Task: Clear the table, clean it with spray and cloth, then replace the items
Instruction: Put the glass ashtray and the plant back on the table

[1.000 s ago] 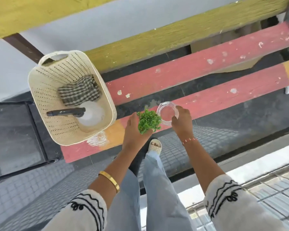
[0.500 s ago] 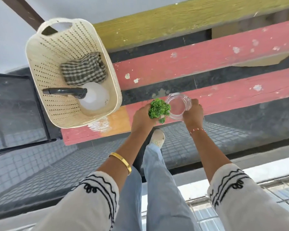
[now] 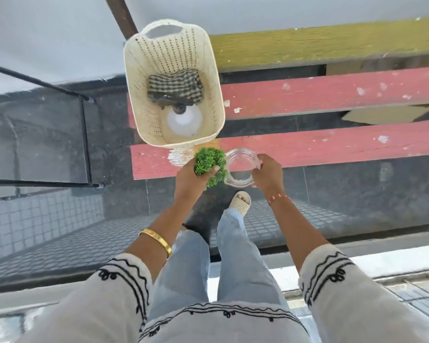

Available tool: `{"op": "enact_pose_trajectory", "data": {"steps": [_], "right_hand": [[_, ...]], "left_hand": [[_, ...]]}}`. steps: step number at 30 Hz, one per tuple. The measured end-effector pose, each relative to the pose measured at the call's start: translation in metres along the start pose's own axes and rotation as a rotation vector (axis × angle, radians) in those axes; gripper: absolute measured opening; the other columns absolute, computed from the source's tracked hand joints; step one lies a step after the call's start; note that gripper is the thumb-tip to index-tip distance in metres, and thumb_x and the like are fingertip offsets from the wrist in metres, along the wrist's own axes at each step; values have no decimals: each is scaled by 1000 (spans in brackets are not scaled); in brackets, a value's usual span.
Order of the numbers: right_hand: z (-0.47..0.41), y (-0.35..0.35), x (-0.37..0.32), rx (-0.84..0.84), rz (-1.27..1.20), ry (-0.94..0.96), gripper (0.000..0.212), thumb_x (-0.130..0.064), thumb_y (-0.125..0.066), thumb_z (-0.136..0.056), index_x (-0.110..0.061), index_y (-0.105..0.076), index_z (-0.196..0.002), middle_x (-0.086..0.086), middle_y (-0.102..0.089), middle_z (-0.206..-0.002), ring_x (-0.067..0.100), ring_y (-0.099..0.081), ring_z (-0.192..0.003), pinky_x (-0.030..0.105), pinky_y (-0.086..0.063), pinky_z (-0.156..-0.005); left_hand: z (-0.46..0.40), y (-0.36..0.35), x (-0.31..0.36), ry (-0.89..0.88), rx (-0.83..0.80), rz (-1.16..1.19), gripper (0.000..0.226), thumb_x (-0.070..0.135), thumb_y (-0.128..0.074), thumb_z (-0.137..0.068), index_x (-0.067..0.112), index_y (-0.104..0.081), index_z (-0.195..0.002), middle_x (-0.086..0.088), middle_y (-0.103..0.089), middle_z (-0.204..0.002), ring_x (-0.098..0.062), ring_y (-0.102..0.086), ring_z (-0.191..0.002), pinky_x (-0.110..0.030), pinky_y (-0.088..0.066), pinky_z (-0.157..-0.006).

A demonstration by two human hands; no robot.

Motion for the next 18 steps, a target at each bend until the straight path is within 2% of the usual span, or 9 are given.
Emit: {"op": "enact_pose_trajectory", "data": {"steps": [3, 6, 8, 11, 14, 16, 17, 18], "right_hand": [[34, -24, -31, -41, -31, 34, 39, 7, -45, -81, -6, -60, -115, 9, -64, -100, 27, -64, -89, 39, -56, -76], [69, -53, -66, -94, -59, 70, 38, 6, -44, -83, -7, -60, -115, 8, -62, -100, 29, -67, -78, 44, -59, -65], [88, -70, -85, -127, -62, 99, 40, 6, -43, -83, -7, -60, -117, 9, -62, -105, 30, -67, -75, 39, -59, -56], [115, -96, -125, -153, -57, 174, 42, 5, -43, -83, -7, -59, -120, 10, -62, -116, 32, -67, -81, 32, -58, -51], [139, -119, -167, -166, -82, 242, 37, 2, -47, -85, -4, -59, -120, 12, -61, -114, 21, -62, -64, 16, -47, -37], [160, -128, -202, -115, -80, 330, 32, 3, -47, -84, -3, -61, -112, 13, -63, -103, 23, -61, -72, 13, -47, -50], [167, -130, -216, -89, -79, 368, 30, 2, -47, -83, -3, -64, -108, 14, -65, -97, 28, -63, -77, 21, -51, -59], [174, -133, -229, -66, -79, 413, 29, 1, -48, -83, -4, -65, -106, 14, -67, -90, 32, -65, -77, 27, -52, -62]], "left_hand": [[19, 49, -13, 3, 57, 67, 42, 39, -66, -81, 12, -61, -113, -8, -69, -104, -25, -62, -97, -25, -40, -74], [43, 104, -31, 6, 122, 147, 39, 34, -66, -83, 13, -61, -115, 0, -66, -97, -16, -58, -89, -21, -37, -71], [56, 132, -49, 31, 155, 163, 37, 35, -66, -83, 13, -62, -112, -2, -67, -98, -16, -58, -87, -22, -39, -70], [73, 179, -77, 50, 238, 222, 34, 38, -67, -81, 13, -63, -103, -8, -70, -97, -25, -64, -91, -34, -52, -77], [87, 228, -95, 62, 351, 254, 34, 40, -66, -81, 12, -65, -100, -10, -71, -95, -27, -65, -89, -33, -52, -75], [97, 263, -101, 57, 418, 321, 33, 40, -66, -80, 12, -66, -97, -10, -71, -93, -28, -66, -86, -38, -56, -74], [99, 277, -100, 51, 441, 352, 33, 40, -67, -80, 12, -66, -97, -10, -71, -92, -28, -67, -85, -42, -57, -73], [102, 290, -100, 41, 468, 378, 33, 40, -67, -80, 12, -67, -96, -10, -71, -92, -28, -67, -85, -44, -58, -72]]}}
Point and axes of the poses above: each hand's wrist, its own z-axis away from the middle knuckle, its own y-axis out of the back of the hand, x = y × z, the point moved 7 cm from there along -z, towards the middle knuckle
